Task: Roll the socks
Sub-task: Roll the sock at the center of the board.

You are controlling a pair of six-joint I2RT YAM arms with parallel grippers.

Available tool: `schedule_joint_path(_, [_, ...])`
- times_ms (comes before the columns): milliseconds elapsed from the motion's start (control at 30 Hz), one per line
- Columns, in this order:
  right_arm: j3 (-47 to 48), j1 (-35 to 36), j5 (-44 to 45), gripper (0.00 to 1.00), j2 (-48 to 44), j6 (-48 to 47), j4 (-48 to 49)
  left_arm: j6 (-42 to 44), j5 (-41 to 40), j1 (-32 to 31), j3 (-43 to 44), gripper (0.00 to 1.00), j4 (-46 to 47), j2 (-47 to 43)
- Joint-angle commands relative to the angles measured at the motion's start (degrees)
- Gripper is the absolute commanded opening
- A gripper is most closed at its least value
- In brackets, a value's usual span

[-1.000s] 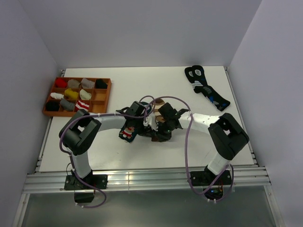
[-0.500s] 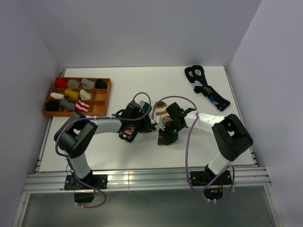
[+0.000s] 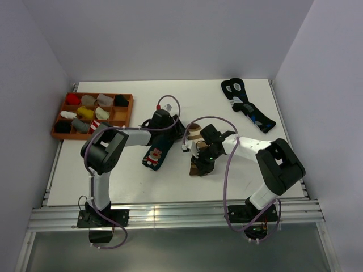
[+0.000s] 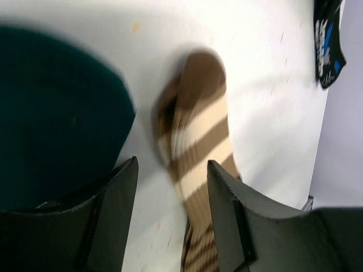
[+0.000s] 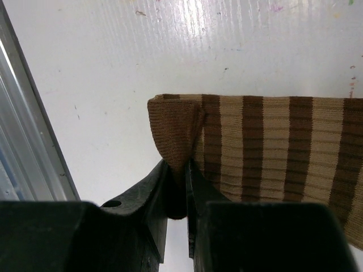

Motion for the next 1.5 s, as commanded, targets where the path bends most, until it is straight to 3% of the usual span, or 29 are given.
schedule_joint_path(0, [-0.3,-0.3,-1.4,0.12,-1.7,-0.8,-0.9,3.1,-1.5,0.6,6.9,0.57,-0.6,3.4])
schedule_joint_path(267, [-0.5,-0.3,-1.3,0.11,-1.7,-1.0,-1.4,7.8,-3.0,0.6,16.3,0.56,-9.3,9.8])
schedule_joint_path(500, [-0.4,-0.2,-0.9,0.11,-1.7,-0.9,-1.5,9.4,-1.2,0.6,16.3,0.47,-10.6,11.6])
schedule_joint_path(633, [-0.6,-0.4,-0.5,0.11,-1.7,-0.7,-1.3,9.6,-0.9,0.8,16.4,0.24,-11.3,12.4])
schedule_joint_path(833, [-0.2,-0.5,-0.8,0.12,-1.5,-0.2,-1.4,9.2,-2.9,3.0,14.8,0.00,-11.9,11.5])
schedule_joint_path(1100, [4.0,-1.3,-2.7,0.12,1.9,-1.5,-5.5,8.2,-6.1,9.4,5.6,0.00,-11.1,5.6])
schedule_joint_path(1467, [18.0,-5.1,-10.4,0.11,16.6,-2.9,-21.5,7.5,-5.8,9.8,0.6,0.00,-7.8,2.7])
